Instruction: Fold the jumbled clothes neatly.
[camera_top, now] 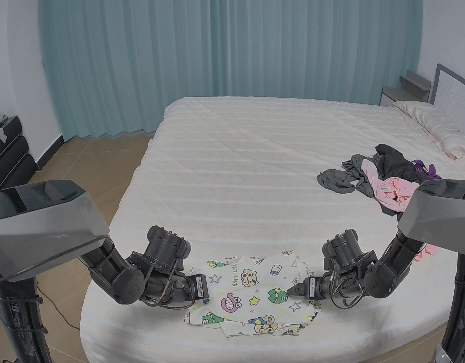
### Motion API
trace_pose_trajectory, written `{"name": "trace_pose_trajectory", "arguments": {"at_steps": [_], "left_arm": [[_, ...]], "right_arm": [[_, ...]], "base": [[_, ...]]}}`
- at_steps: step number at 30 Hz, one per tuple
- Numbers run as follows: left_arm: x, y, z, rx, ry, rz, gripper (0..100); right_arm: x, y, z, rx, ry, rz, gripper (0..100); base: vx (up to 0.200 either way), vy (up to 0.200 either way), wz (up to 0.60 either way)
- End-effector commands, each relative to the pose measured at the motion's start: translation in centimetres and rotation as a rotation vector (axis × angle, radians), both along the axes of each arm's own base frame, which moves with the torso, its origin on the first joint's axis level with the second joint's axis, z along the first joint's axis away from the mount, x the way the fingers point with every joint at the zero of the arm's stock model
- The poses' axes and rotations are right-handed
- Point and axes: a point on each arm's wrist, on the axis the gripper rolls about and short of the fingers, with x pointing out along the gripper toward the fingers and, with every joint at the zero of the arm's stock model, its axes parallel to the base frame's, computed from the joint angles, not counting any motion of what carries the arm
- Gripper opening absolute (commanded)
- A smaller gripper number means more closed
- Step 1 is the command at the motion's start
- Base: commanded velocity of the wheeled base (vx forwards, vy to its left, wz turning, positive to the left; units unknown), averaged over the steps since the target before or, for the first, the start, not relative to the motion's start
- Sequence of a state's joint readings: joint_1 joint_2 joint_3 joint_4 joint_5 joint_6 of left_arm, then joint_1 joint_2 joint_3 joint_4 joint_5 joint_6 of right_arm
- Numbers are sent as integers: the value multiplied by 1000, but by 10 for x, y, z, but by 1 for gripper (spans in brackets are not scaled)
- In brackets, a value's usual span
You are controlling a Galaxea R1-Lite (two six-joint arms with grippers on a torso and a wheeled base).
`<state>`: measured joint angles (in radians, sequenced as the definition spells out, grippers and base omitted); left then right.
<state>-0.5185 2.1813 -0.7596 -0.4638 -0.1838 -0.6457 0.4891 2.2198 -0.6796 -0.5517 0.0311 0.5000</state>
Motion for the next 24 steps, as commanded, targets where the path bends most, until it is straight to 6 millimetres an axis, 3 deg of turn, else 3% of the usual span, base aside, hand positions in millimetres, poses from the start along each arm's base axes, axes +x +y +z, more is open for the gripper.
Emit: {"name": "trace_pose_trajectory", "arguments": {"at_steps": [1, 4, 12, 16, 17, 24], "left_arm": [[1, 0, -1, 0, -1, -1, 0], [2, 0, -1, 0, -1, -2, 0], [2, -1, -3, 0, 0, -4, 0], [2, -1, -2, -1, -1, -4, 0], [2, -1, -3, 0, 0, -4, 0], [3, -1, -5, 2, 4, -4, 0]], "right_arm": [[1, -3, -2, -4, 4, -7, 100], [8, 3, -17, -12, 2, -13, 100], [8, 21, -21, 10, -5, 40, 100], [8, 31, -35, -26, -5, 43, 100], [9, 31, -35, -34, -10, 33, 0], [8, 30, -34, 2, -13, 12, 0]], "base": [[0, 0, 0], [0, 0, 0], [0, 0, 0], [0, 0, 0], [0, 0, 0], [0, 0, 0]]}}
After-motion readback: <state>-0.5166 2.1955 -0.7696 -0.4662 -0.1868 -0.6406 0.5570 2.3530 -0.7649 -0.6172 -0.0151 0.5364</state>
